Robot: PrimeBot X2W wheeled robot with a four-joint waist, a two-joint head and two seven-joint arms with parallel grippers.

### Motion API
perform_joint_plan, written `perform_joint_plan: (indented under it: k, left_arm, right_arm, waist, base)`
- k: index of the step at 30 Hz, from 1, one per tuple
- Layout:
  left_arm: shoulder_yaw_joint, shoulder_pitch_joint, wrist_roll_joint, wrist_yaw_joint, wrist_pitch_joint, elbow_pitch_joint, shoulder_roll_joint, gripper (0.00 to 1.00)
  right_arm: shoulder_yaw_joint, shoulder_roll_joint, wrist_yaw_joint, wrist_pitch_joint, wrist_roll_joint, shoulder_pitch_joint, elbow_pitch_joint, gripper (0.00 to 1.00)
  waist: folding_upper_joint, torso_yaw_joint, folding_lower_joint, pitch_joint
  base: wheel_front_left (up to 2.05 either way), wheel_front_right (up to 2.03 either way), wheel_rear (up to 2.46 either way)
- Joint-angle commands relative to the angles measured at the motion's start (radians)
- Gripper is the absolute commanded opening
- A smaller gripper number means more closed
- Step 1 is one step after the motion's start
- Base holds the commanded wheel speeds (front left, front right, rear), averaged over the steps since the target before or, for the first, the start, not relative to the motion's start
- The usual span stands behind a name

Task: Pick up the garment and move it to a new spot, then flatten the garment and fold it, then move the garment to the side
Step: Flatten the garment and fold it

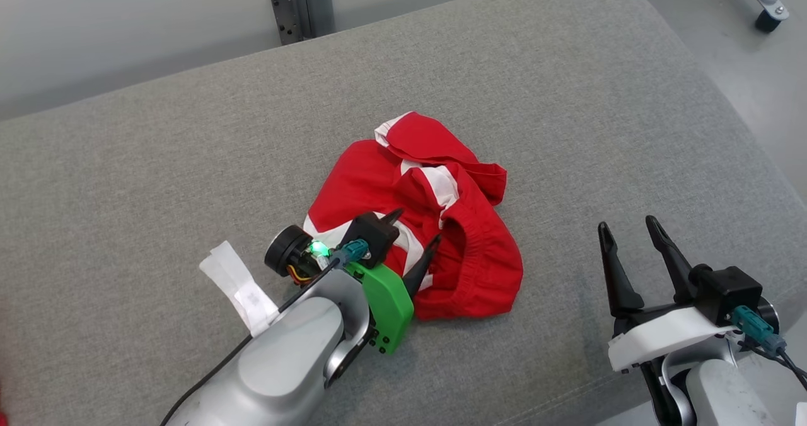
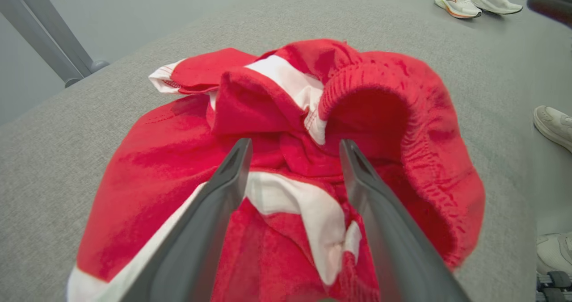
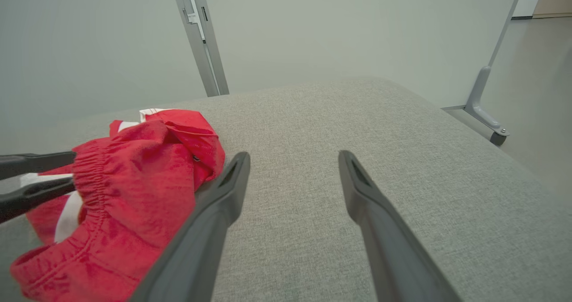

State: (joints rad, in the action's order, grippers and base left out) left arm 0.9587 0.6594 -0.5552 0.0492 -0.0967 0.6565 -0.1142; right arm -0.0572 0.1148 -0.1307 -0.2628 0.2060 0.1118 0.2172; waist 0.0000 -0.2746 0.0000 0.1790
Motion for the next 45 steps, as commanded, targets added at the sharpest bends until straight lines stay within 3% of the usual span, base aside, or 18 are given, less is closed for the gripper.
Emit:
perform_joint_plan:
  k: [1, 11, 19, 25, 26, 27, 36, 45]
  left_arm:
    - [-0.002, 0.02, -0.001, -0.005, -0.003, 0.016, -0.005, 1.0]
    - [0.015, 0.054, -0.001, 0.019, -0.044, 0.05, 0.026, 1.0]
    - [0.033, 0.067, -0.009, 0.003, -0.037, 0.048, 0.046, 1.0]
    - [0.031, 0.085, -0.019, 0.007, -0.037, 0.106, 0.046, 0.47]
    - [0.032, 0.087, -0.021, 0.01, -0.037, 0.115, 0.048, 0.29]
    - [0.034, 0.091, -0.024, 0.012, -0.038, 0.122, 0.05, 0.01]
    - [0.025, 0.145, -0.03, 0.013, -0.095, 0.114, 0.053, 0.0]
    - [-0.035, 0.268, 0.007, -0.027, -0.129, -0.006, -0.069, 0.0]
  right_arm:
    - [0.004, -0.001, 0.0, -0.003, 0.004, 0.012, -0.002, 1.0]
    - [0.005, -0.013, 0.0, -0.003, -0.003, 0.012, -0.001, 1.0]
    - [-0.007, -0.017, 0.0, -0.003, 0.0, 0.02, -0.001, 1.0]
    - [-0.017, -0.021, 0.0, -0.003, 0.001, 0.024, -0.002, 1.0]
    - [-0.018, -0.021, 0.0, -0.003, 0.001, 0.023, -0.001, 1.0]
    - [-0.02, -0.022, 0.0, -0.003, 0.002, 0.022, -0.001, 1.0]
    - [-0.006, -0.029, 0.0, -0.003, -0.001, 0.005, 0.004, 1.0]
    - [-0.022, -0.04, 0.0, -0.003, 0.006, -0.009, 0.016, 1.0]
  waist:
    - [0.0, -0.013, 0.0, 0.011]
    - [0.0, -0.035, 0.0, 0.025]
    - [0.0, -0.063, 0.0, 0.032]
    - [0.0, -0.094, 0.0, 0.046]
    - [0.0, -0.099, 0.0, 0.048]
    - [0.0, -0.102, 0.0, 0.051]
    - [0.0, -0.101, 0.0, 0.038]
    - [0.0, -0.083, 0.0, -0.021]
  base:
    - [0.0, 0.0, 0.0]
    - [0.0, 0.0, 0.0]
    - [0.0, 0.0, 0.0]
    - [0.0, 0.0, 0.0]
    - [0.0, 0.0, 0.0]
    - [0.0, 0.0, 0.0]
    - [0.0, 0.0, 0.0]
    - [0.0, 0.0, 0.0]
